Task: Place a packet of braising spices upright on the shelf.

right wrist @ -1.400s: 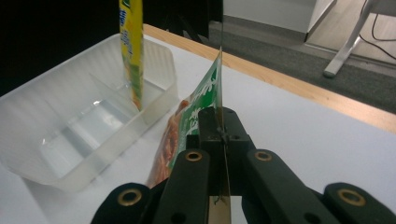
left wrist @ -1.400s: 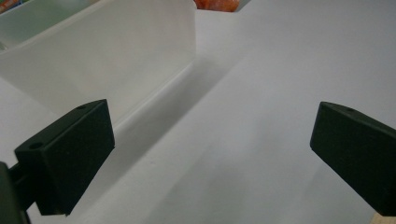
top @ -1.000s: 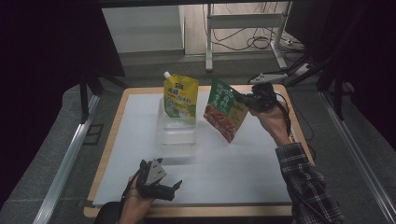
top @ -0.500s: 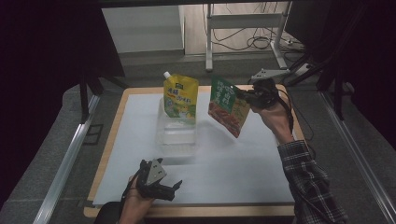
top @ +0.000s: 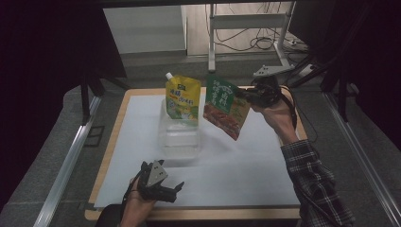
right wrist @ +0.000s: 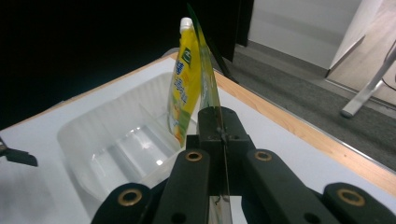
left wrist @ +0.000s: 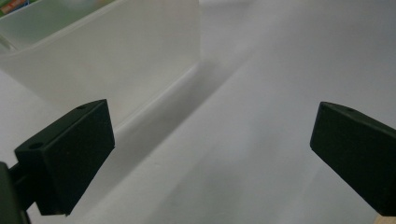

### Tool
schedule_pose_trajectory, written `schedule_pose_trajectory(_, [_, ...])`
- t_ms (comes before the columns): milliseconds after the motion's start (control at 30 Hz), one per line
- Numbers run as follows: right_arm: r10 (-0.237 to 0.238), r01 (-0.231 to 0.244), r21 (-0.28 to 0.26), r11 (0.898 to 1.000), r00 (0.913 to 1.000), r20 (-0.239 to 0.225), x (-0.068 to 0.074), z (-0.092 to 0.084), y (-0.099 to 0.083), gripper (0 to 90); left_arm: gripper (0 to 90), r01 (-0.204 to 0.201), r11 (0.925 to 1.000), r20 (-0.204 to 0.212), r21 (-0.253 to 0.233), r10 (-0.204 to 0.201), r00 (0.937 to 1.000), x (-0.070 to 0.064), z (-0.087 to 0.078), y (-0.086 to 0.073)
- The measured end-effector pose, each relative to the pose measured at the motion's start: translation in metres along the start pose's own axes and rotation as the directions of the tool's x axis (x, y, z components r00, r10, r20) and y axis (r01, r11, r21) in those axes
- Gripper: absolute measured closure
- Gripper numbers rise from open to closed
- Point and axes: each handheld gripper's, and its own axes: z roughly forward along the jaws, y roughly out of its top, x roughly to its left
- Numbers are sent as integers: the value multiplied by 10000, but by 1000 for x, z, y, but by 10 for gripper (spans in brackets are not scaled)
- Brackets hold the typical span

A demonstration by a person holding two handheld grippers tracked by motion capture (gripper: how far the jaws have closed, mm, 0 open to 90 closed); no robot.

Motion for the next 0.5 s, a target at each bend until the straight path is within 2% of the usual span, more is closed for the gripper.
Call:
schedule_pose_trajectory(200, [-119, 118, -46, 9999, 9999, -96, 4, -2, 9, 888, 0, 207, 9997, -72, -161, -208, 9998, 1, -1, 0])
schedule_pose_trajectory(233, [-165, 164, -51, 9999, 9998, -110, 5, -3, 10, 888, 0, 83, 9999, -84, -87, -84, 9999, 2, -2, 0])
schedule_pose_trajectory(300, [-211, 211, -34, 9998, 9997, -132, 7, -4, 14, 888, 0, 62, 9999, -105, -100, -64, 9999, 2, -2, 0])
schedule_pose_trajectory(333, [-216, 215, -42, 9998, 9996, -158, 7, -4, 16, 888, 0, 189, 9996, -105, -202, -192, 9998, 2, -1, 0])
schedule_pose_trajectory(433, [-286, 284, -63, 9996, 9993, -239, 10, -6, 22, 888, 0, 85, 9999, -122, -91, -86, 9999, 3, -2, 0])
schedule_pose_trajectory(467, [-306, 305, -69, 9995, 9992, -245, 11, -7, 24, 888, 0, 194, 9996, -121, -201, -197, 9997, 2, -2, 0])
schedule_pose_trajectory(500, [-338, 335, -87, 9994, 9991, -244, 12, -9, 26, 888, 0, 83, 9999, -123, -114, -84, 9999, 3, -2, 0])
